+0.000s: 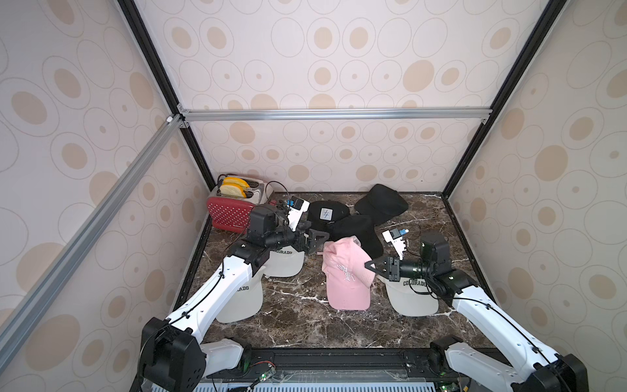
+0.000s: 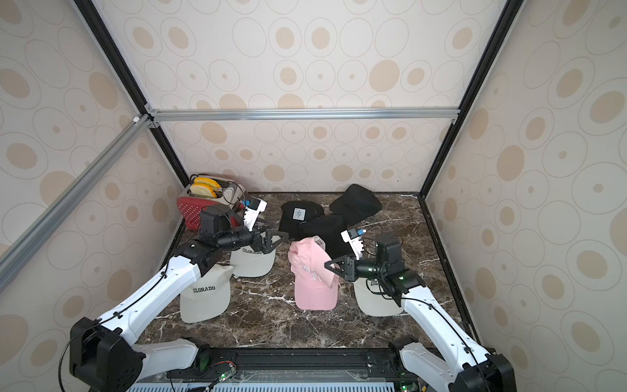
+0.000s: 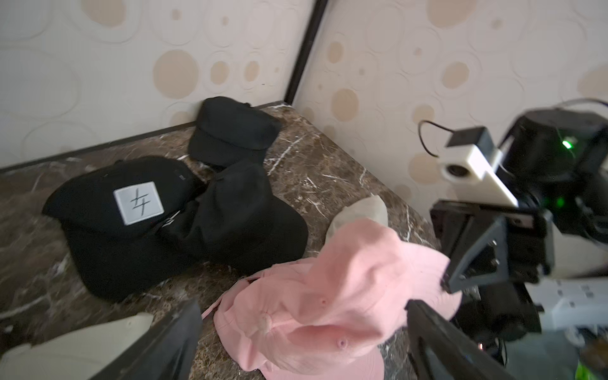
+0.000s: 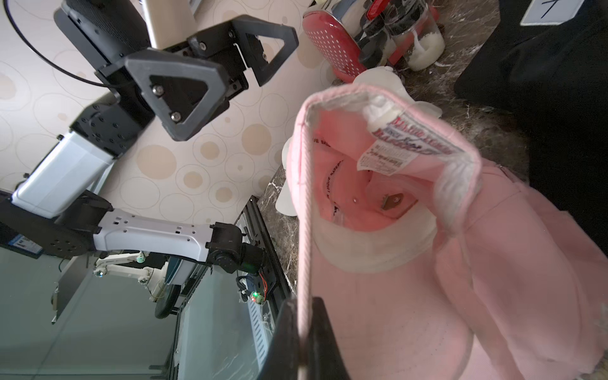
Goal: Stack the baseball caps by color
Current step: Pick up the baseball cap from the center of the board.
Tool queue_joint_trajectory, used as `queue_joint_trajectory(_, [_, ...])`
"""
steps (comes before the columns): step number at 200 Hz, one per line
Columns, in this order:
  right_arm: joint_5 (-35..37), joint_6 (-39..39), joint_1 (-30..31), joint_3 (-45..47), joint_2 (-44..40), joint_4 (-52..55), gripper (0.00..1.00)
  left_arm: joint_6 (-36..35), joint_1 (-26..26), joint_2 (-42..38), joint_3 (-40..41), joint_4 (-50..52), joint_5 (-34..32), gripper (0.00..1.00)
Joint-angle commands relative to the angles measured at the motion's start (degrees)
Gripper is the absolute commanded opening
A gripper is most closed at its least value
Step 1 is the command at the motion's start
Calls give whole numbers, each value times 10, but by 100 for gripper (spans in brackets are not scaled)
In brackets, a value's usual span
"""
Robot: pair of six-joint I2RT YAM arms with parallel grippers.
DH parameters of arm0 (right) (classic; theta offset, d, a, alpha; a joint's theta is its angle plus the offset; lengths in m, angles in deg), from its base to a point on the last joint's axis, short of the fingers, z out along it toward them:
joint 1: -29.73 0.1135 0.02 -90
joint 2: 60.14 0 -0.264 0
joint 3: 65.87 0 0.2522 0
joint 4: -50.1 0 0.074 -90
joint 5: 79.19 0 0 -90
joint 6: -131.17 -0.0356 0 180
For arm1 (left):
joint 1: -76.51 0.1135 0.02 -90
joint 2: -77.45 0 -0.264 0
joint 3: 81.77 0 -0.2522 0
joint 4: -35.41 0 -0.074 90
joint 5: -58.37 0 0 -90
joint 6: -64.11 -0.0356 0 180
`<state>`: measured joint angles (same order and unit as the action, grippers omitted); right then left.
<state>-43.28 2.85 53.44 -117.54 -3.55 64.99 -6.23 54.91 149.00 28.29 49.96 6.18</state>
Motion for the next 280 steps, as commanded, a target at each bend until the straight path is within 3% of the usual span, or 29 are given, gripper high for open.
queue_joint_trajectory(1, [13, -109, -1, 9, -20, -117, 0, 217, 1, -17, 52, -129, -75, 99])
queue_joint_trajectory(31, [73, -185, -1, 22, -41, -155, 0, 229, 0, -75, 73, -49, -151, 99])
queue_joint_trajectory(45, [96, -215, -1, 28, -51, -182, 0, 233, 1, -100, 89, -46, -155, 99])
queue_joint_trajectory(71, [114, -289, -1, 49, -52, -276, 0, 249, 1, -97, 134, -142, -73, 99])
queue_joint_trajectory(101, [97, -382, 5, 77, -17, -427, 0, 244, -15, -33, 158, -294, 57, 99])
queue_joint_trajectory(138, [97, -338, 28, 64, -61, -365, 0, 225, -42, 14, 166, -384, 61, 99])
queue_joint_trajectory(181, [70, -317, 28, 57, -88, -339, 0, 141, -31, 61, 135, -378, 68, 99])
queue_joint_trajectory(225, [59, -315, 28, 50, -90, -342, 0, 291, 21, 143, 116, -609, 194, 99])
queue_joint_trajectory(247, [55, -320, 28, 50, -82, -353, 0, 436, 21, 198, 112, -812, 220, 99])
queue_joint_trajectory(280, [48, -326, 28, 51, -74, -371, 0, 454, 12, 230, 90, -815, 234, 99])
